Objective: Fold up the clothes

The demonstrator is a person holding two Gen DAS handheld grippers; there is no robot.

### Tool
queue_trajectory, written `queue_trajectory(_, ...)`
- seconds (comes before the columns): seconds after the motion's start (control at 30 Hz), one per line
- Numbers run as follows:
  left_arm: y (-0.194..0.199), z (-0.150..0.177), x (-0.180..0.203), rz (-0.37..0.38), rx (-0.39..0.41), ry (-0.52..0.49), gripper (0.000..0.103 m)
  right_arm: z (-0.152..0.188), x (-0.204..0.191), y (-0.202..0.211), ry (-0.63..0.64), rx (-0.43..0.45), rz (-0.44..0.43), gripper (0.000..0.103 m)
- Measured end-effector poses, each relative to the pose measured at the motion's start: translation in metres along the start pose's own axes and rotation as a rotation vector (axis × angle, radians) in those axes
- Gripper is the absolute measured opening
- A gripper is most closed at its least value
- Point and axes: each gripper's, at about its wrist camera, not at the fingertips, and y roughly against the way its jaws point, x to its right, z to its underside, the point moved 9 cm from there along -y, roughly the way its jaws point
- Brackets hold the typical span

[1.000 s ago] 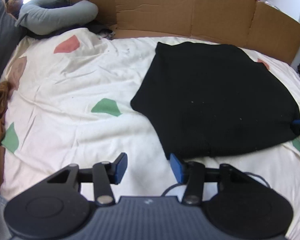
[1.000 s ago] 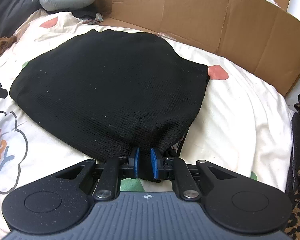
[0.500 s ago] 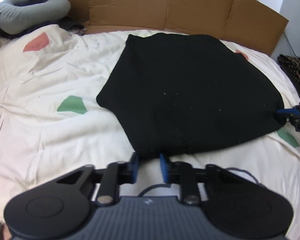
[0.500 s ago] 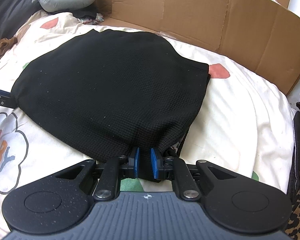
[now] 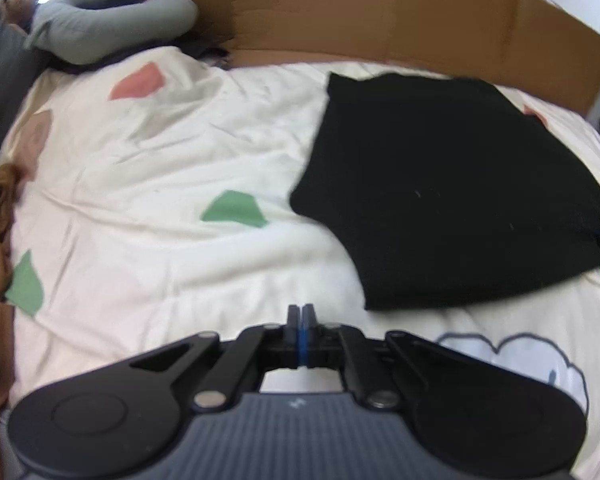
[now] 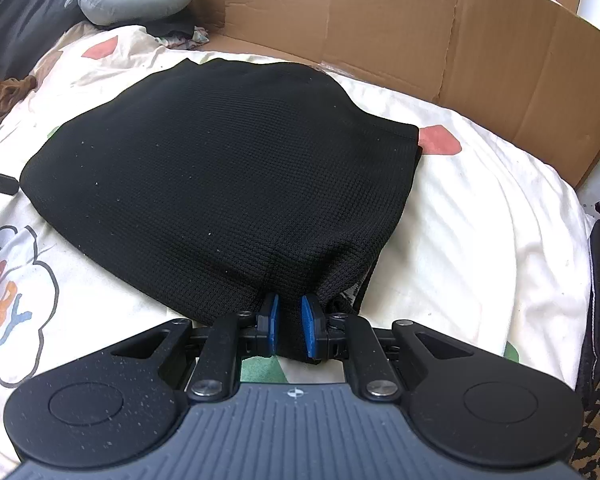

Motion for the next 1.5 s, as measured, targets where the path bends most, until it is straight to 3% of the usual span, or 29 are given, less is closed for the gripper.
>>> queue_trajectory(0.23,0.014,-0.026,0.027,0.060,0.064,-0.033,0.006,-0.002,0.002,0.005,-0.040,0.001,0.013,0.018)
queue_trajectory(0.27,0.016,-0.028,0.034,0.079,0.074,-0.030,0.011,-0.003,0.002,0.006,-0.046,0.005,0.016,0.018)
queue_trajectory(0.37,0.015,-0.030,0.053,0.126,0.089,-0.043,0.037,-0.006,0.001,0.012,-0.044,0.026,0.025,0.018)
queue_trajectory(0.57,0.010,-0.024,0.087,0.201,0.092,-0.088,0.037,-0.003,0.010,0.015,-0.032,0.021,0.020,0.018)
queue_trajectory(0.77,-0.015,-0.010,0.082,0.141,0.033,-0.132,0.035,0.003,0.020,0.012,-0.103,0.008,-0.006,0.017)
queue_trajectory(0.87,-0.016,-0.012,0.074,0.118,0.030,-0.120,0.030,0.004,0.028,0.011,-0.166,0.001,-0.020,0.010)
queue_trajectory(1.0,-0.012,-0.014,0.062,0.082,0.025,-0.099,0.029,0.004,0.043,0.018,-0.230,0.006,0.007,0.012)
queue_trajectory(1.2,-0.006,-0.012,0.043,0.036,0.017,-0.087,0.029,0.017,0.048,0.026,-0.286,-0.018,-0.033,0.014)
queue_trajectory(1.3,-0.004,-0.012,0.036,0.032,0.015,-0.068,0.031,0.020,0.045,0.031,-0.308,-0.020,-0.063,0.019)
queue_trajectory(1.37,-0.004,-0.013,0.033,0.031,0.018,-0.054,0.032,0.022,0.043,0.034,-0.320,-0.022,-0.085,0.031)
queue_trajectory(1.5,-0.003,-0.014,0.033,0.052,0.019,-0.035,0.035,0.021,0.035,0.036,-0.346,-0.026,-0.139,0.031)
